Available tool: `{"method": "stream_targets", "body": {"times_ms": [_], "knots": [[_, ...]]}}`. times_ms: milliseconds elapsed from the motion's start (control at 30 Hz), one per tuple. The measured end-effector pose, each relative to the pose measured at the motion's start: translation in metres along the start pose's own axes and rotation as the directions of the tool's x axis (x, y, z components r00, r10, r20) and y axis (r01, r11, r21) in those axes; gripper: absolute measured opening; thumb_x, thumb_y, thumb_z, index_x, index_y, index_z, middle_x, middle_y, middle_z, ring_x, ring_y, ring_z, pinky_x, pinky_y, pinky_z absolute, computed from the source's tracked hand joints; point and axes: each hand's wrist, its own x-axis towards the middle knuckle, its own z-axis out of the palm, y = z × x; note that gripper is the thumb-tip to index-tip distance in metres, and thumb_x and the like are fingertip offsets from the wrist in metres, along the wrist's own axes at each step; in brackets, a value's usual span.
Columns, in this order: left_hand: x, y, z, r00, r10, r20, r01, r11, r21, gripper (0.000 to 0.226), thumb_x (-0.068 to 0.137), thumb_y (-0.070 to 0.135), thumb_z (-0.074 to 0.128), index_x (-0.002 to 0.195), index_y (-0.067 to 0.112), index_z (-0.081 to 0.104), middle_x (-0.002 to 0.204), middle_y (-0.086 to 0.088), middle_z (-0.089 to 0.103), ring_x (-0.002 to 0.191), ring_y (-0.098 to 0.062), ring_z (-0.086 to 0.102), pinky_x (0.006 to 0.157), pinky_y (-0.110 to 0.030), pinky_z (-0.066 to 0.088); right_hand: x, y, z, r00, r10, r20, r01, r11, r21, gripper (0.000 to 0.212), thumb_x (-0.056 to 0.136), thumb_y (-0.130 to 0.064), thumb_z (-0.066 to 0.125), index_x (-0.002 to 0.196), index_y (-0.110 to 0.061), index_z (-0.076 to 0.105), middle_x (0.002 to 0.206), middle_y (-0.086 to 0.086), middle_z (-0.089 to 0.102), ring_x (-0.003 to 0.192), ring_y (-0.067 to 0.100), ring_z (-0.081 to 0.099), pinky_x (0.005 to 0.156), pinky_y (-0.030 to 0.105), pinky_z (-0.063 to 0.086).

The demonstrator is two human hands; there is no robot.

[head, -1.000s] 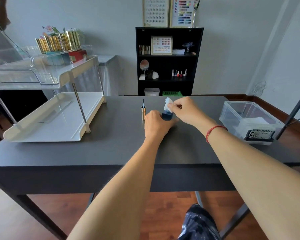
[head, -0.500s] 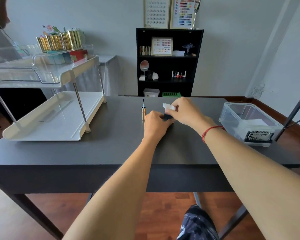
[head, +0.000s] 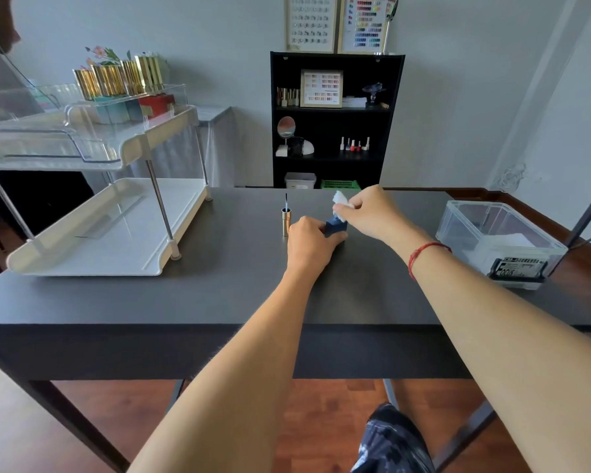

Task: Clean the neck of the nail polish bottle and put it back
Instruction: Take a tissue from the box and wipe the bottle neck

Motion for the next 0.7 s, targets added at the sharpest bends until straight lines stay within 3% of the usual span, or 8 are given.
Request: {"method": "stream_targets", "body": {"times_ms": [100, 167, 233, 333, 467, 633, 700], "knots": [[0.001, 0.001, -0.001, 1.0, -0.01, 0.007, 0.011, 1.0, -0.01, 0.029, 0.08, 0.031, 0.076, 0.088, 0.004, 0.075, 0.065, -0.002, 0.06, 0.051, -0.01, 0.045, 0.046, -0.022, 0.033, -0.002, -0.002, 0.004, 1.0, -0.006, 0.021, 0.007, 0.997, -0.072, 0.047, 0.087, -0.027, 0.064, 0.048, -0.009, 0.047, 0.049, 0.004, 0.04, 0.046, 0.019, 0.036, 0.05, 0.026, 0.029], [0.001, 0.002, -0.001, 1.0, -0.017, 0.018, 0.017, 1.0, -0.009, 0.029, 0.08, 0.031, 0.075, 0.089, 0.004, 0.076, 0.065, -0.002, 0.06, 0.05, -0.01, 0.045, 0.046, -0.022, 0.033, -0.002, -0.003, 0.007, 0.999, -0.036, -0.003, 0.034, 0.985, -0.169, 0.034, 0.087, -0.031, 0.066, 0.065, -0.005, 0.065, 0.064, 0.008, 0.056, 0.059, 0.025, 0.052, 0.055, 0.029, 0.038], [0.001, 0.002, -0.001, 1.0, -0.017, 0.026, 0.017, 1.0, -0.008, 0.03, 0.081, 0.032, 0.075, 0.089, 0.003, 0.076, 0.064, -0.002, 0.06, 0.05, -0.011, 0.045, 0.046, -0.022, 0.033, -0.004, -0.004, 0.009, 0.996, -0.075, -0.051, 0.062, 0.972, -0.228, 0.03, 0.087, -0.033, 0.066, 0.079, -0.004, 0.07, 0.077, 0.011, 0.062, 0.069, 0.028, 0.059, 0.057, 0.029, 0.041], [0.001, 0.002, -0.002, 0.999, -0.024, 0.027, 0.024, 1.0, -0.012, 0.031, 0.08, 0.033, 0.075, 0.09, 0.003, 0.075, 0.068, -0.005, 0.063, 0.053, -0.013, 0.048, 0.048, -0.023, 0.036, -0.005, 0.0, 0.01, 0.989, -0.108, -0.1, 0.086, 0.975, -0.203, 0.033, 0.086, -0.034, 0.067, 0.07, -0.006, 0.066, 0.068, 0.008, 0.059, 0.061, 0.025, 0.053, 0.051, 0.025, 0.033], [0.001, 0.001, -0.002, 1.0, -0.013, 0.024, 0.013, 1.0, 0.003, 0.03, 0.078, 0.034, 0.077, 0.087, 0.005, 0.075, 0.067, -0.002, 0.062, 0.053, -0.01, 0.049, 0.047, -0.022, 0.035, -0.003, 0.011, -0.008, 0.979, -0.032, -0.203, 0.046, 0.997, 0.066, 0.04, 0.086, -0.024, 0.062, 0.054, -0.003, 0.052, 0.051, 0.006, 0.037, 0.05, 0.022, 0.034, 0.055, 0.029, 0.03], [0.001, 0.001, -0.002, 0.999, -0.031, 0.032, 0.03, 1.0, 0.003, 0.029, 0.079, 0.032, 0.076, 0.087, 0.004, 0.074, 0.064, -0.002, 0.062, 0.051, -0.012, 0.049, 0.048, -0.024, 0.037, -0.012, 0.008, 0.0, 0.998, -0.061, -0.02, 0.061, 0.998, -0.027, 0.04, 0.091, -0.027, 0.058, 0.075, 0.008, 0.068, 0.063, 0.011, 0.051, 0.057, 0.022, 0.044, 0.055, 0.029, 0.035], [0.0, 0.004, -0.002, 0.998, -0.038, 0.041, 0.037, 0.999, 0.011, 0.029, 0.081, 0.032, 0.075, 0.084, 0.004, 0.073, 0.061, 0.0, 0.058, 0.049, -0.012, 0.046, 0.047, -0.023, 0.035, -0.012, 0.006, 0.004, 0.999, -0.052, -0.018, 0.051, 0.998, -0.031, 0.039, 0.092, -0.027, 0.059, 0.073, 0.006, 0.068, 0.062, 0.011, 0.052, 0.058, 0.023, 0.046, 0.056, 0.029, 0.037]]}}
